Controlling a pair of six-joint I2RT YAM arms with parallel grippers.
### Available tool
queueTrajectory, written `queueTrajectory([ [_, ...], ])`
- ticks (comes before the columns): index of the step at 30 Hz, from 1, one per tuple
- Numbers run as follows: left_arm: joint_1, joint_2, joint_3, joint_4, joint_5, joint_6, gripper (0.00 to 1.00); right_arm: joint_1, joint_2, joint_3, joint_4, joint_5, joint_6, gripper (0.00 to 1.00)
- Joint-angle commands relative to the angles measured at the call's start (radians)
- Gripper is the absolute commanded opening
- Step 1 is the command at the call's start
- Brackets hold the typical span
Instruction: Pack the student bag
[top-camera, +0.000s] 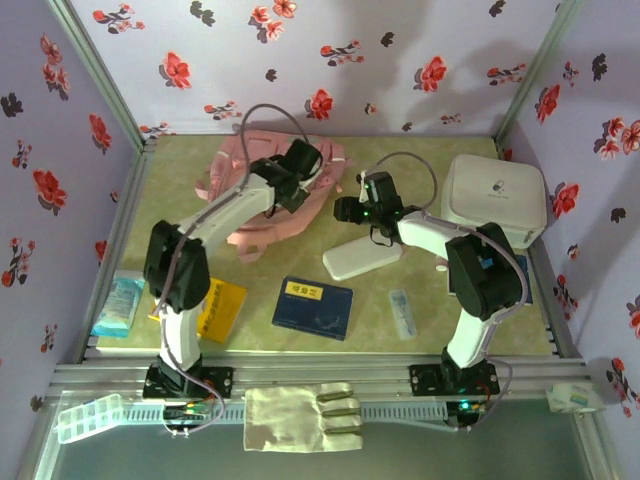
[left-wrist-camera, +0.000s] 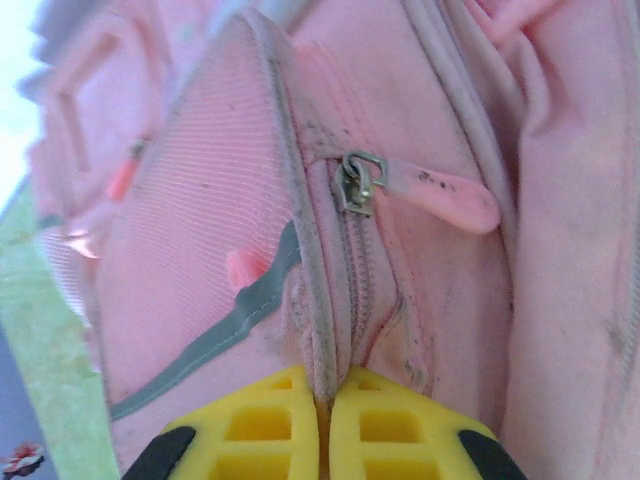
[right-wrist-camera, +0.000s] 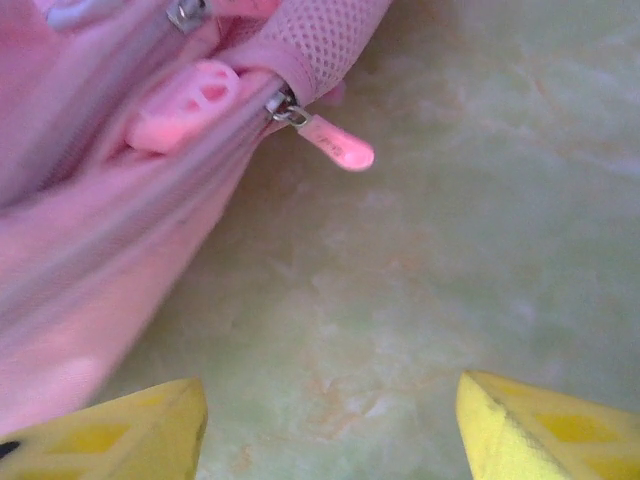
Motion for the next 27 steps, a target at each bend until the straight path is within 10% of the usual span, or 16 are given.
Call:
queueTrajectory([
  [1,-0.001,-0.138,-0.03,0.121,-0.039,-0.01,0.01,-0.03,-0.029,0.005,0.083,-0.071,-0.165,0.65],
  [17,0.007,-0.263,-0.126,0.155,-0.034,0.0,0.0,-0.166,0.098,0.078,0.163,-0.537,-0.336,0.56],
  [27,0.007,-0.266,-0.114,0.15,-0.029,-0.002,0.0,-0.149,0.148,0.065,0.187,-0.623,-0.383,0.53],
])
